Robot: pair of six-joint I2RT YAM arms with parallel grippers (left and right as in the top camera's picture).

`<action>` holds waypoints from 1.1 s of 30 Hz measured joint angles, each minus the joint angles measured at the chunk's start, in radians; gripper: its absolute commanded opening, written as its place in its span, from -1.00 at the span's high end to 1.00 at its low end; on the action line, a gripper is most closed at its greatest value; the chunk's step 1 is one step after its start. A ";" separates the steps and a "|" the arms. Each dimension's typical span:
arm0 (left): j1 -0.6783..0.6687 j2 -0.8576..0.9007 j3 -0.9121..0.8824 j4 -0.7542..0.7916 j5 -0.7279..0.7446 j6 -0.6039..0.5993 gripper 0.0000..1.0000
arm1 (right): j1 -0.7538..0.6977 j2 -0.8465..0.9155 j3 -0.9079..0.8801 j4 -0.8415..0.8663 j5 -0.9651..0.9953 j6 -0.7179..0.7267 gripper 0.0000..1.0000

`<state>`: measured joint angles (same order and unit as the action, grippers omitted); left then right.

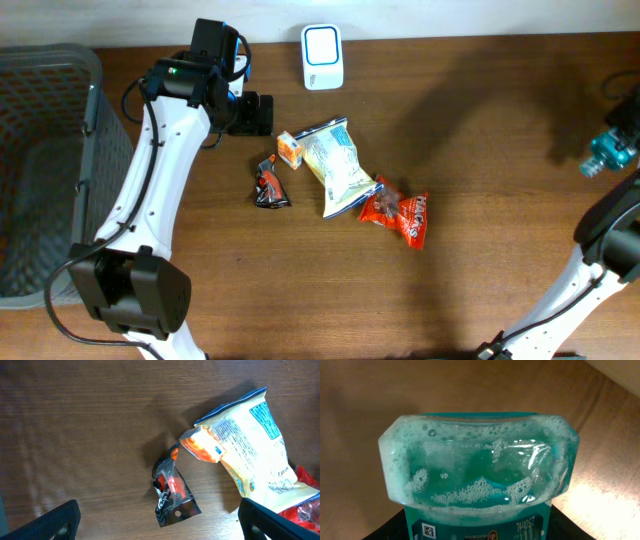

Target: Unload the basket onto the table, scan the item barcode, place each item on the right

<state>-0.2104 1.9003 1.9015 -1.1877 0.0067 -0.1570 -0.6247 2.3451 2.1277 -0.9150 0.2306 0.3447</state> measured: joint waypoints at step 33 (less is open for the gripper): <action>0.000 0.000 0.000 0.000 0.000 0.000 -0.98 | 0.655 -0.242 -0.102 -0.498 -0.452 -0.298 -0.66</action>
<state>-0.2104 1.9003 1.9015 -1.1877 0.0067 -0.1566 0.0307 2.1033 2.0258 -1.4128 -0.2211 0.0471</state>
